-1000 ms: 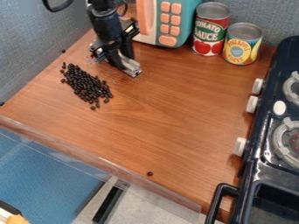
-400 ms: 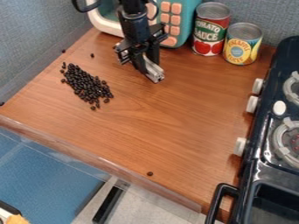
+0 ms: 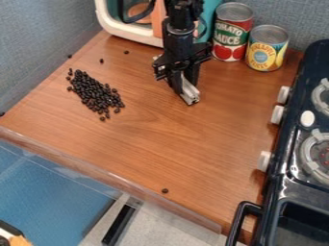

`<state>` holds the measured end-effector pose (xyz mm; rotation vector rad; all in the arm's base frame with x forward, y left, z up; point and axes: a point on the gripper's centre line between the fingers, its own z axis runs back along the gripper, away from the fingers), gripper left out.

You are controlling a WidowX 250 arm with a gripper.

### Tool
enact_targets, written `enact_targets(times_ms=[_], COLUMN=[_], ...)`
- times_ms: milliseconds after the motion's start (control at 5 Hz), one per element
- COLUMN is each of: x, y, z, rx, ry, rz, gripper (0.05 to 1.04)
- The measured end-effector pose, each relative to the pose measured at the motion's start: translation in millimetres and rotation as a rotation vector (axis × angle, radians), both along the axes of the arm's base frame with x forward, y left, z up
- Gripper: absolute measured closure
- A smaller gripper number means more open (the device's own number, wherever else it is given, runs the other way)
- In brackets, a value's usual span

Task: Sweep into pile

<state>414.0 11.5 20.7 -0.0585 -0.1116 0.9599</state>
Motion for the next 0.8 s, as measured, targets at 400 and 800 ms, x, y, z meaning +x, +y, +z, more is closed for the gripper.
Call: enact_targets(times_ms=[400, 800], x=[-2.8, -18.1], y=[-3.7, 6.5], z=[-7.0, 35.2], rx=[0.009, -0.041], ry=[0.095, 0.004], rz=[-0.042, -0.059], gripper=[0.097, 0.079])
